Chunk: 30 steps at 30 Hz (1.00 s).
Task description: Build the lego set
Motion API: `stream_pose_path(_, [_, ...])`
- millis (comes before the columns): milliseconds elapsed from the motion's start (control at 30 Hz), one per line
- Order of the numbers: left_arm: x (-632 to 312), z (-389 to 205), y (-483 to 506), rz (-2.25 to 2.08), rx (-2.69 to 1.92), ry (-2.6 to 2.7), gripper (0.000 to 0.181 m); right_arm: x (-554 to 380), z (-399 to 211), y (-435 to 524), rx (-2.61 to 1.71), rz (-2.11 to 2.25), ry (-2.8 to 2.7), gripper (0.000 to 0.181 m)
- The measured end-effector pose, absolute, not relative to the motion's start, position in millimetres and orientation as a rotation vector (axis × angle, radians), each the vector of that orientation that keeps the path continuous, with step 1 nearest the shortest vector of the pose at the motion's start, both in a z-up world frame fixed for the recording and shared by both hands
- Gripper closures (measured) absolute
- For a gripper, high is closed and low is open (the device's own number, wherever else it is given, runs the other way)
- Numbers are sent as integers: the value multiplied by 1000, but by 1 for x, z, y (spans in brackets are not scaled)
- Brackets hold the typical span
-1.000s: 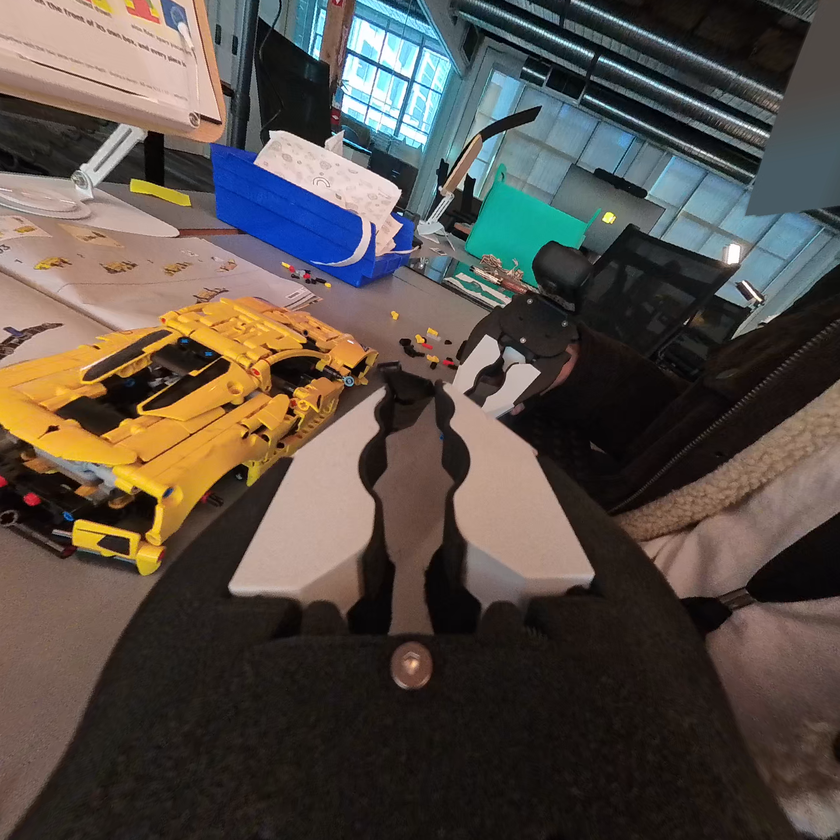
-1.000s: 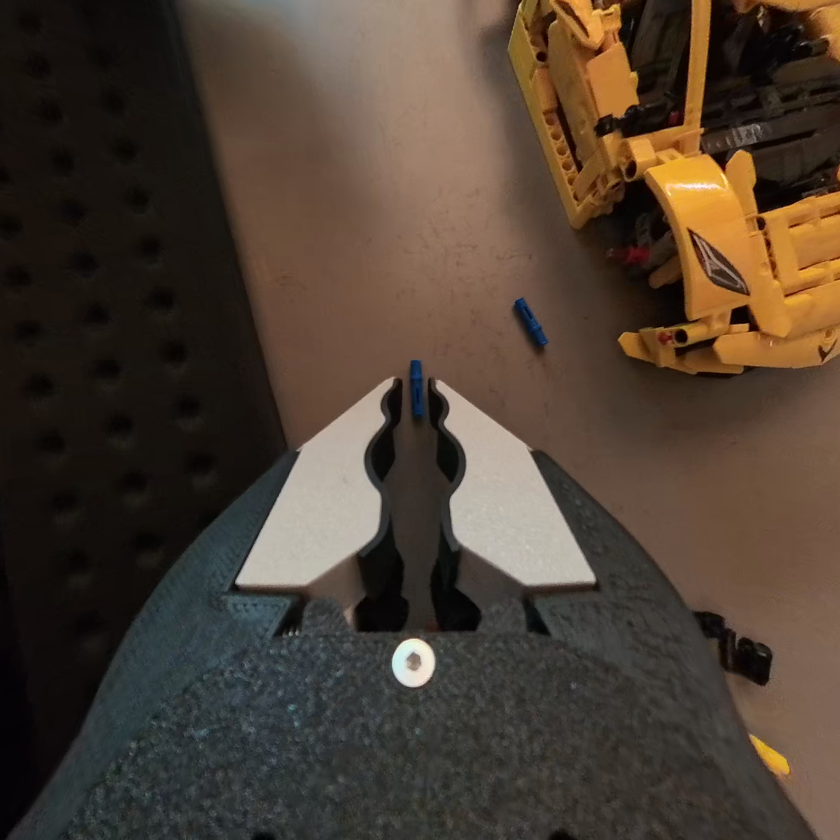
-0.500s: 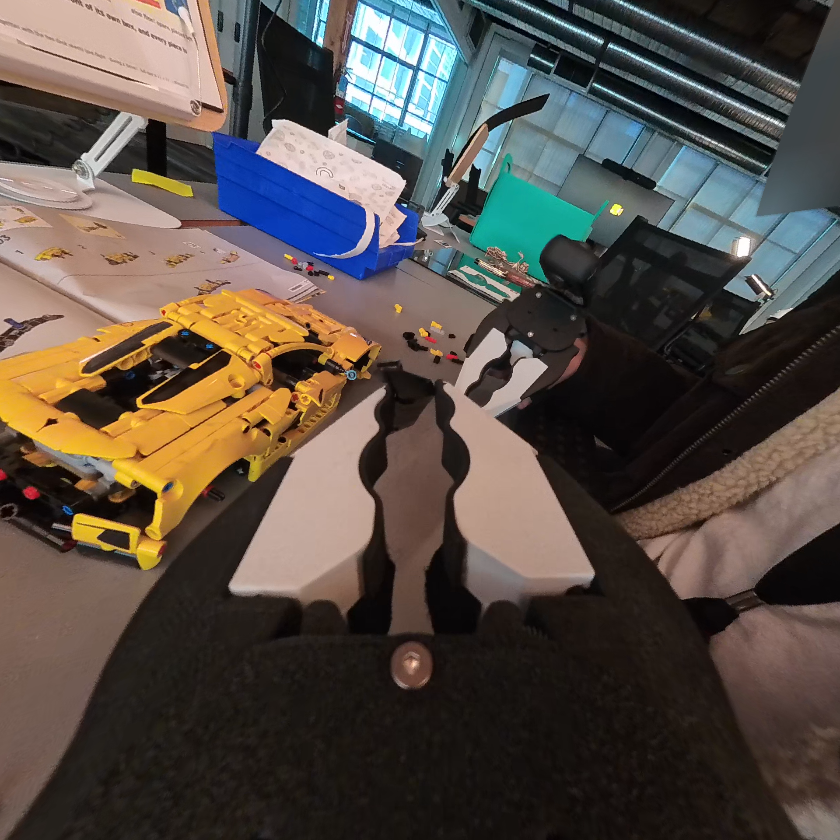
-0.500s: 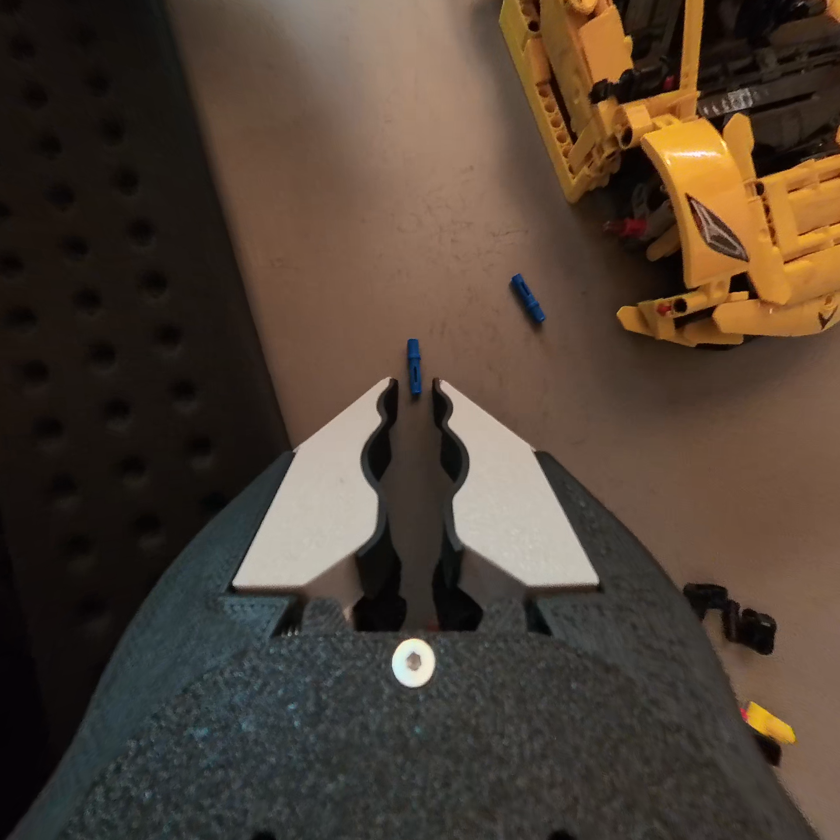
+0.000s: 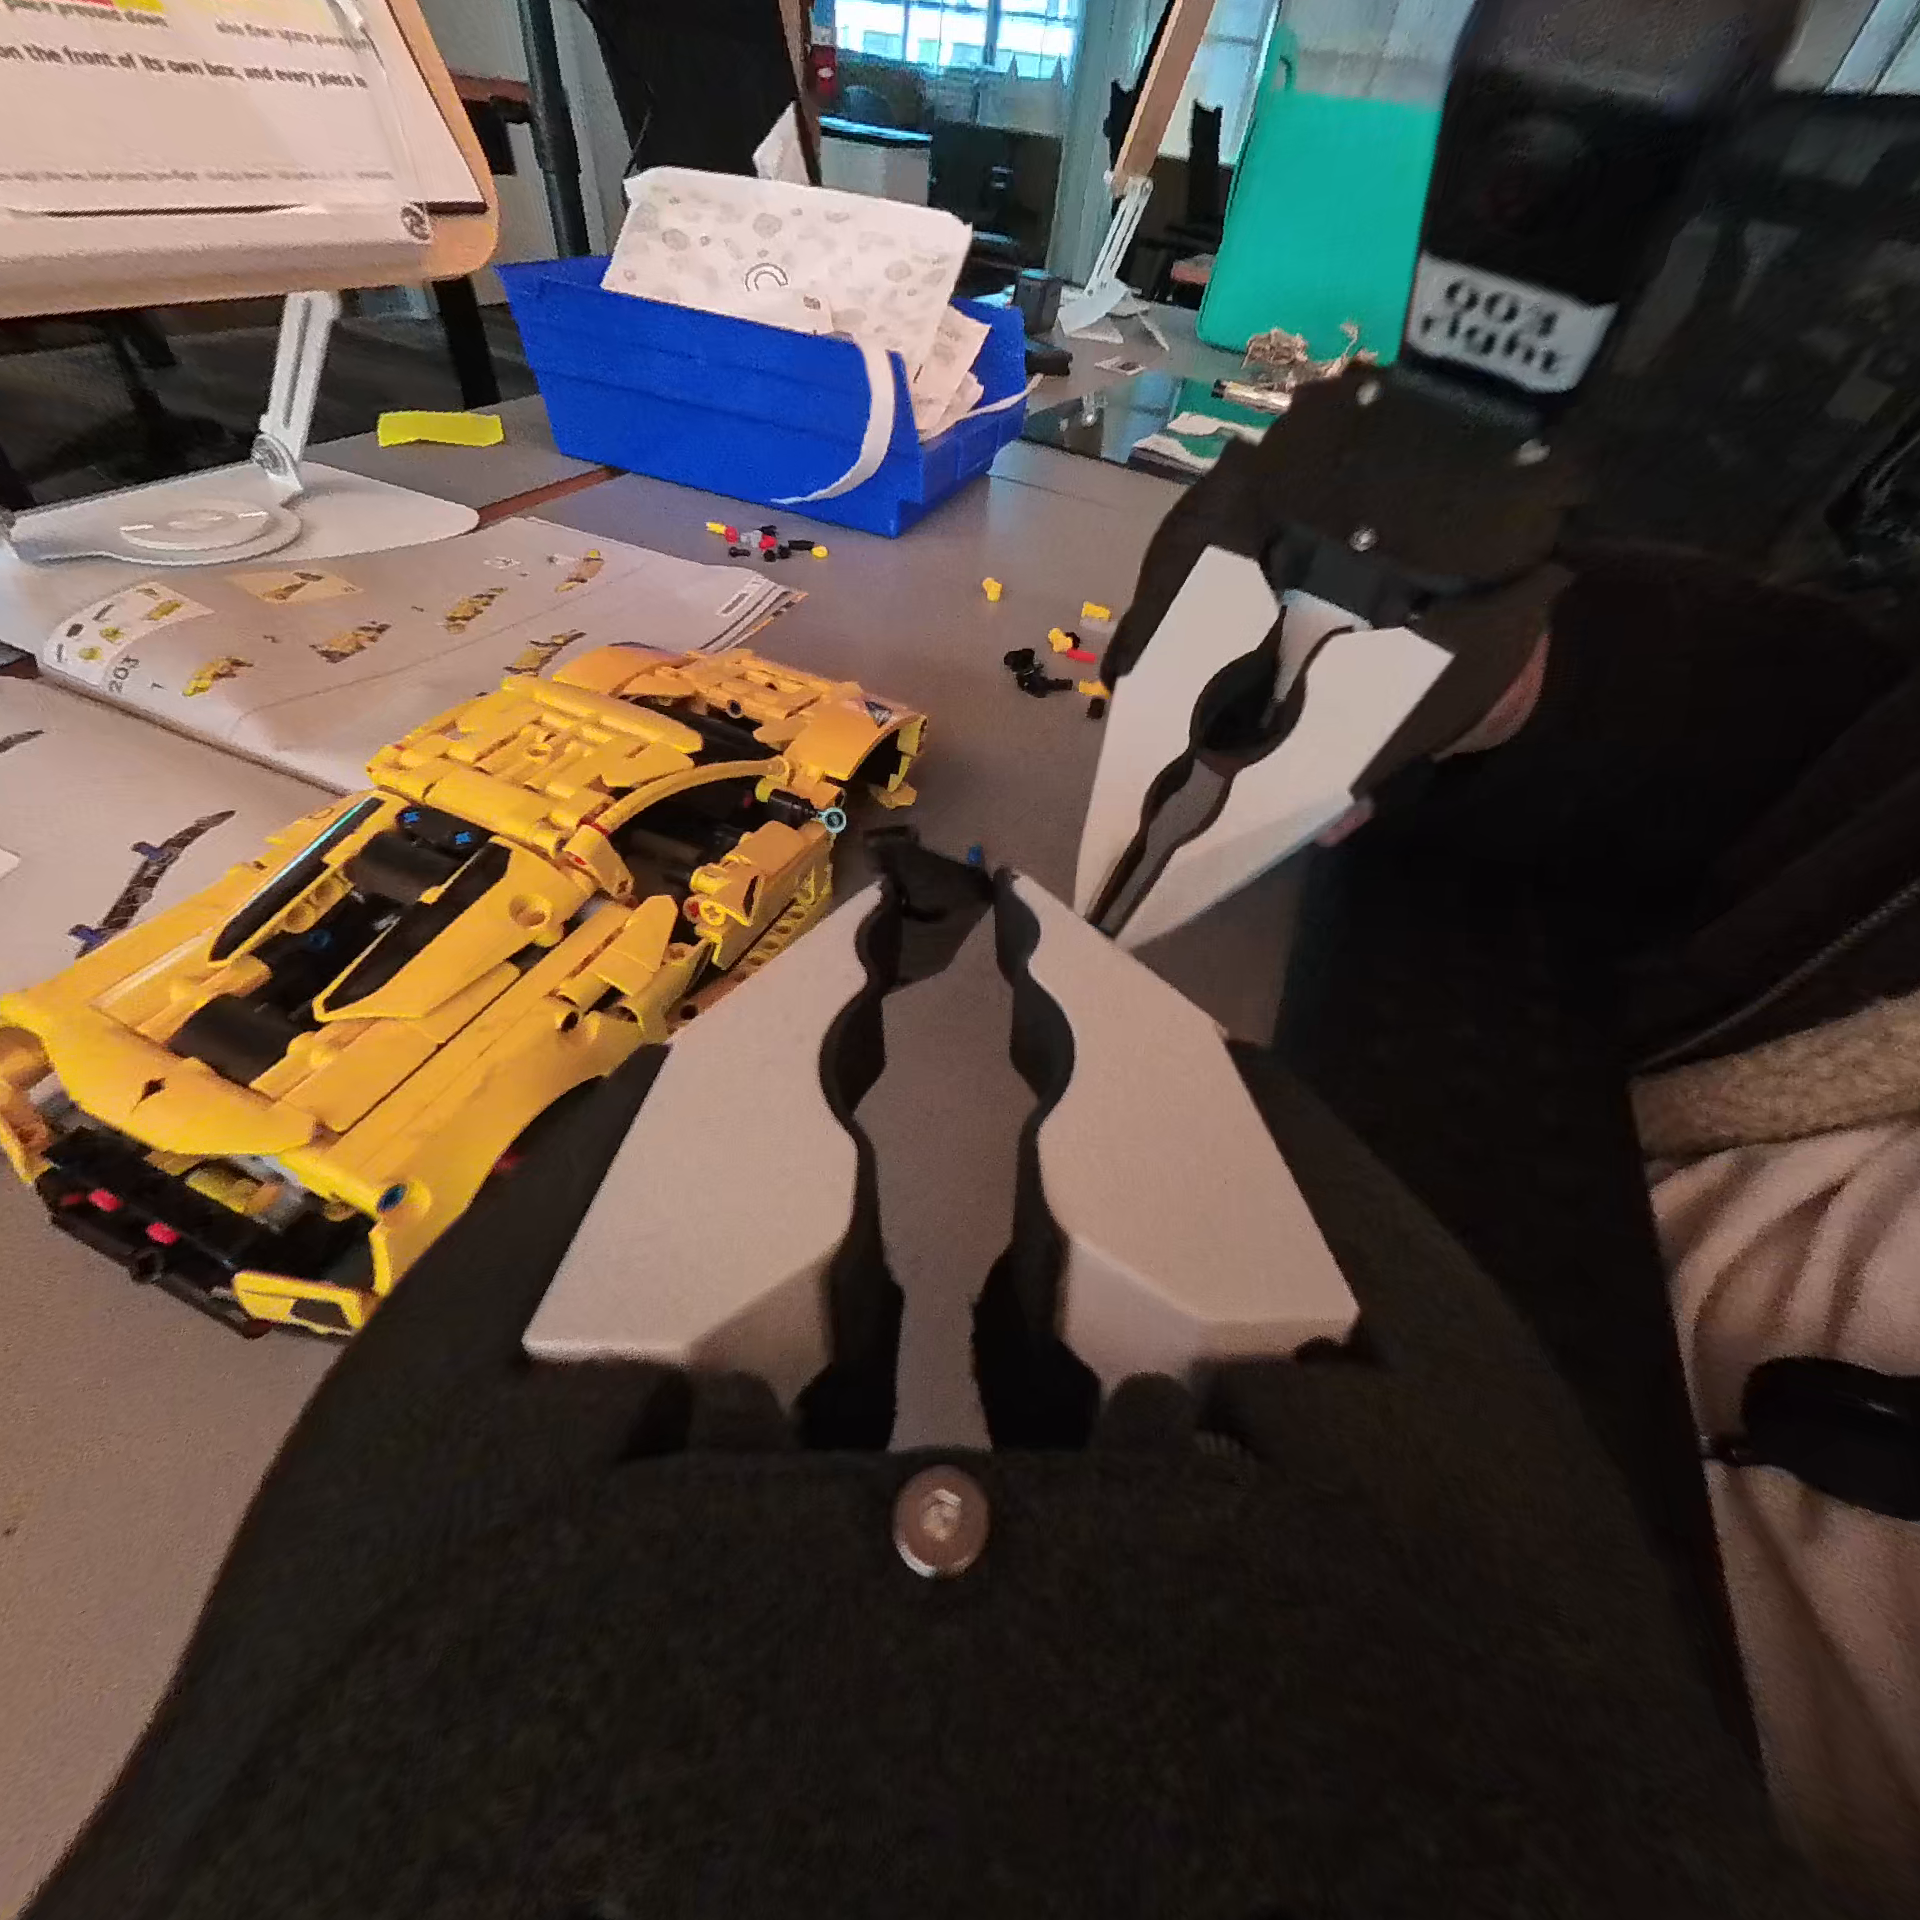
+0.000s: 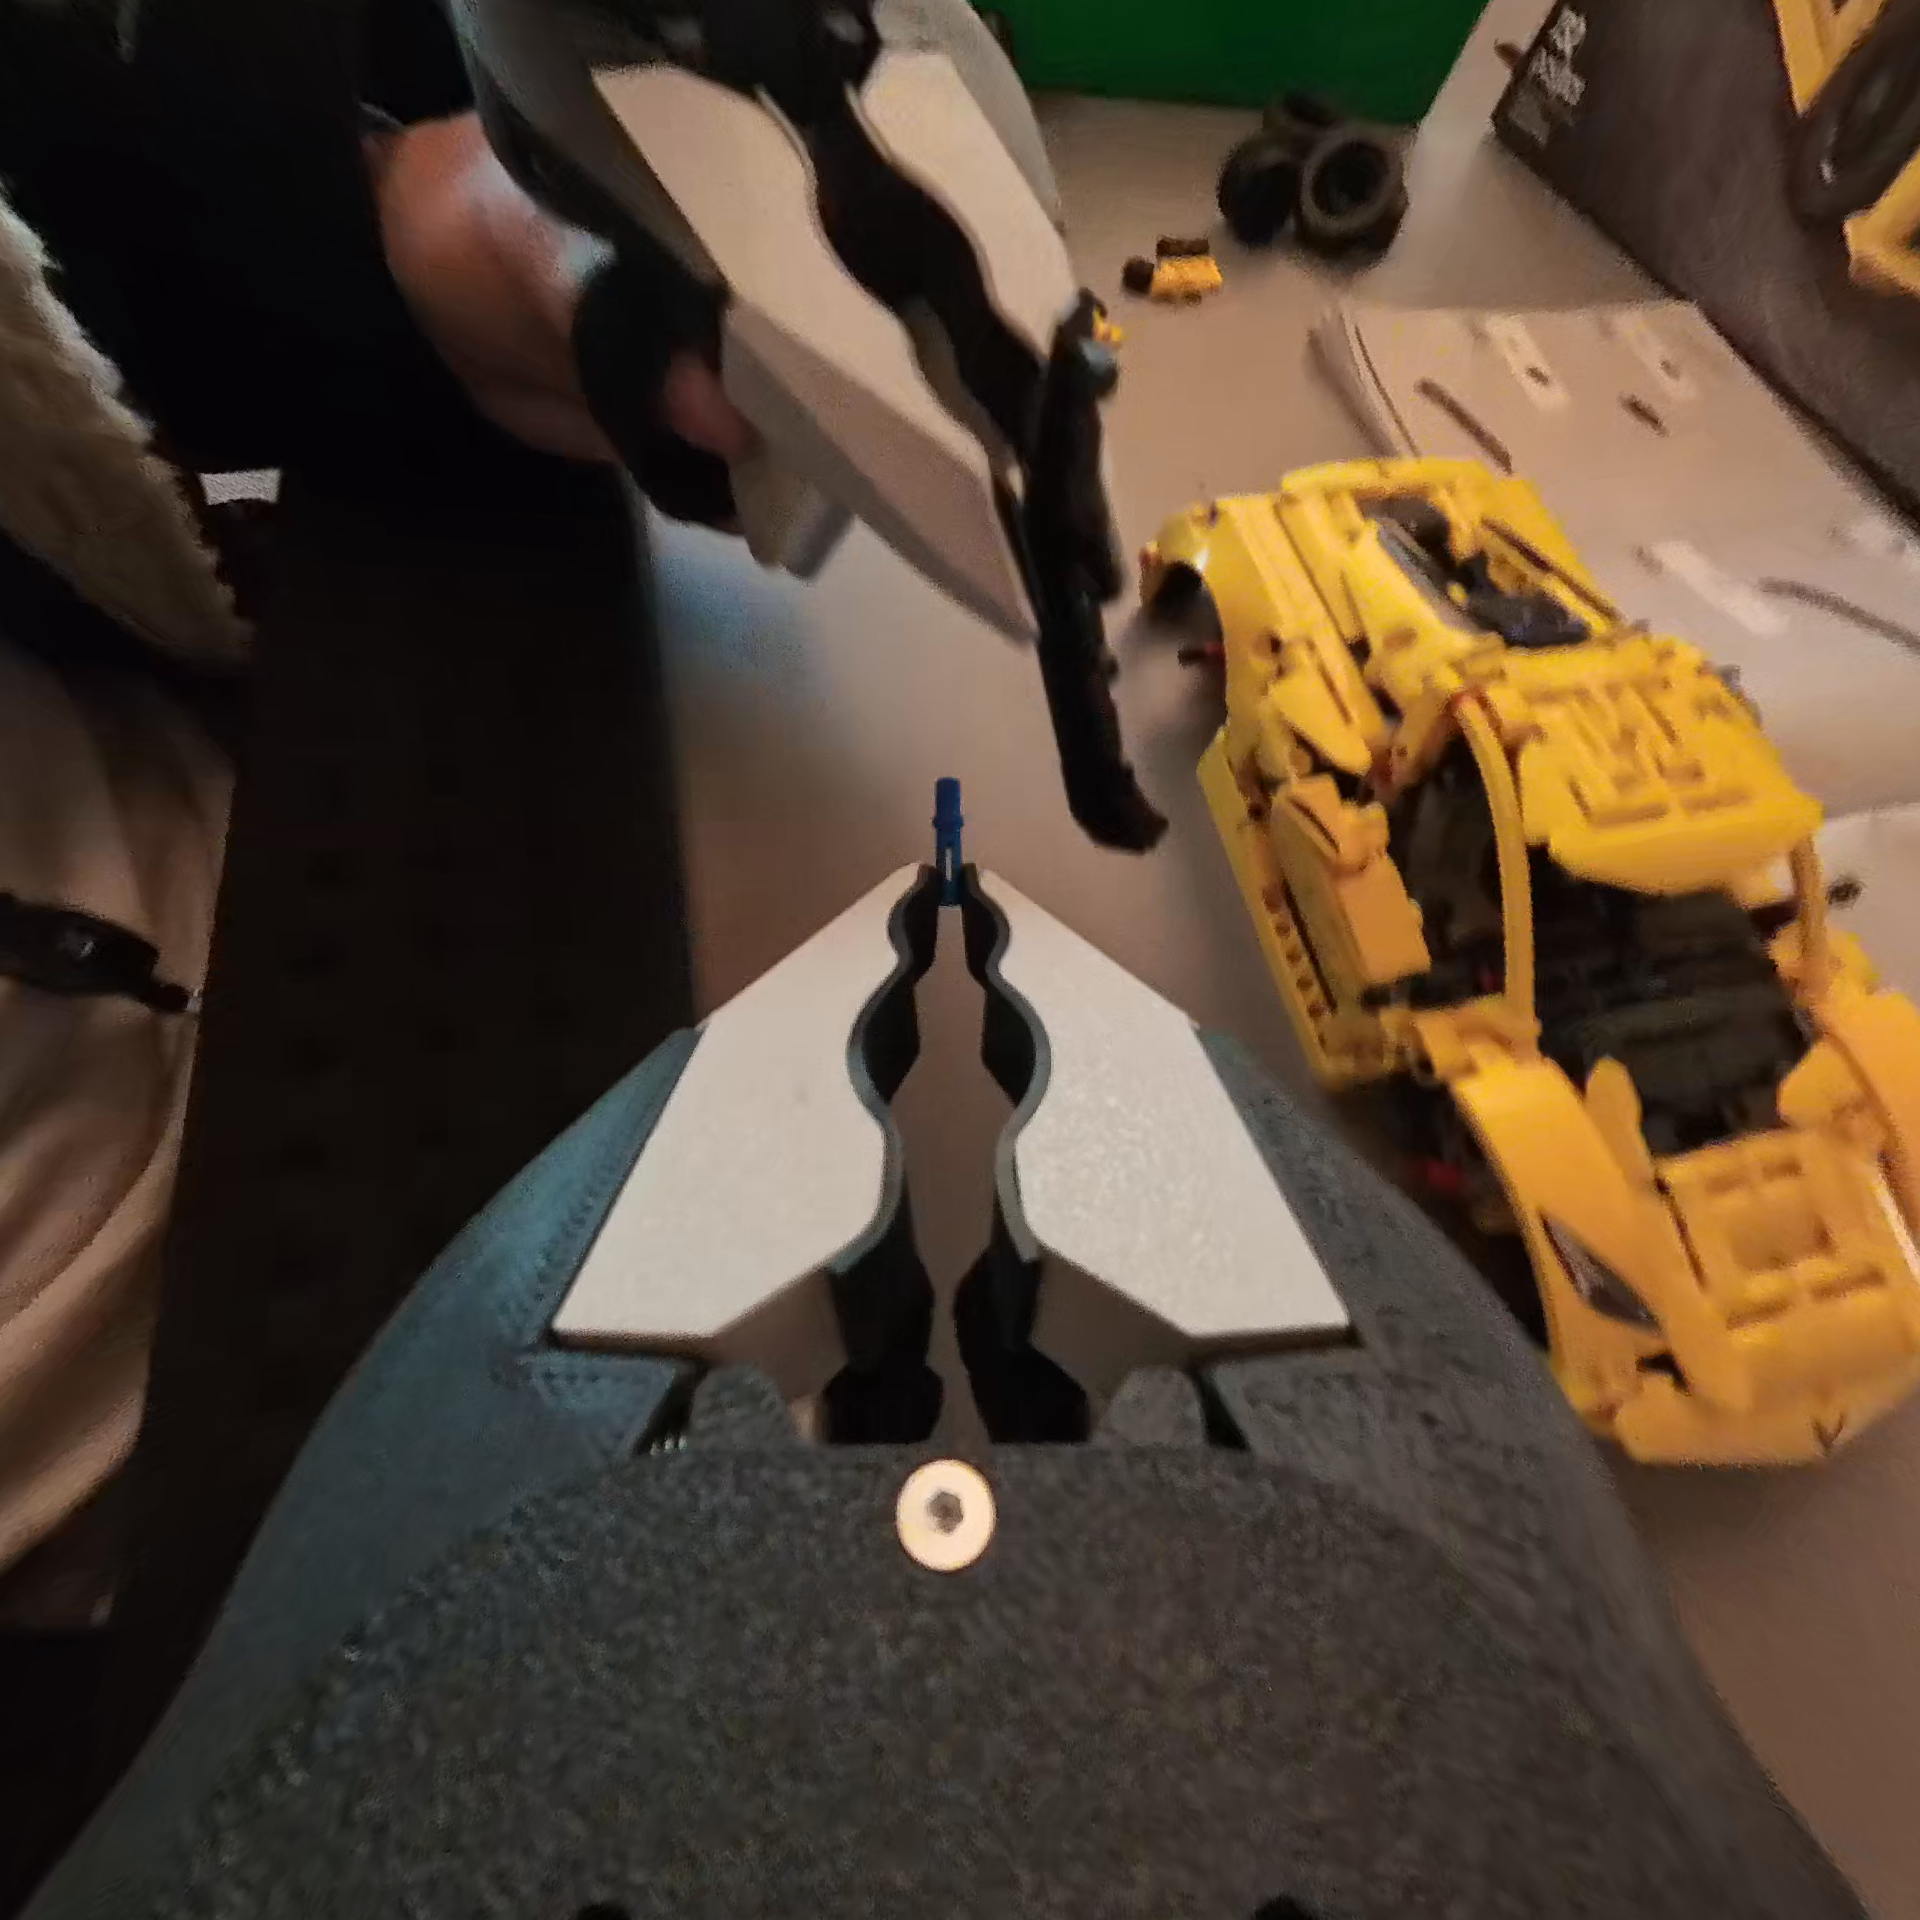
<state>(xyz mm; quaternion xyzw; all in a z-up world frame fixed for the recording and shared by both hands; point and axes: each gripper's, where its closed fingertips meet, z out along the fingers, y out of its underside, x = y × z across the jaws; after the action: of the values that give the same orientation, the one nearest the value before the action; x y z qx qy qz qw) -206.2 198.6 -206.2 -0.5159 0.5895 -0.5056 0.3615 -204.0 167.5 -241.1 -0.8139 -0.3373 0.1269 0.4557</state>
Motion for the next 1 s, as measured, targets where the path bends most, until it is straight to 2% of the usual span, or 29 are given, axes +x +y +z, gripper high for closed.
stream_pose_path(267, [-203, -221, 194, -1105, -1287, 1615, 164, -220, -224, 179, -2007, 312, -818, 177])
stream_pose_path(533, [-204, -216, 196, -1103, -1270, 1590, 164, -202, -220, 167, -2064, 325, -779, 177])
stream_pose_path(633, [-207, -208, 199, -1172, -1279, 1536, 164, -152, -224, 148, -2221, 175, -815, 176])
stream_pose_path(833, [-219, -178, 200, -1330, -1190, 1402, 164, 22, -244, 38, -2974, -136, -647, 177])
stream_pose_path(1000, [-221, -176, 203, -1392, -1216, 1375, 164, 90, -261, -29, -3316, -155, -426, 177])
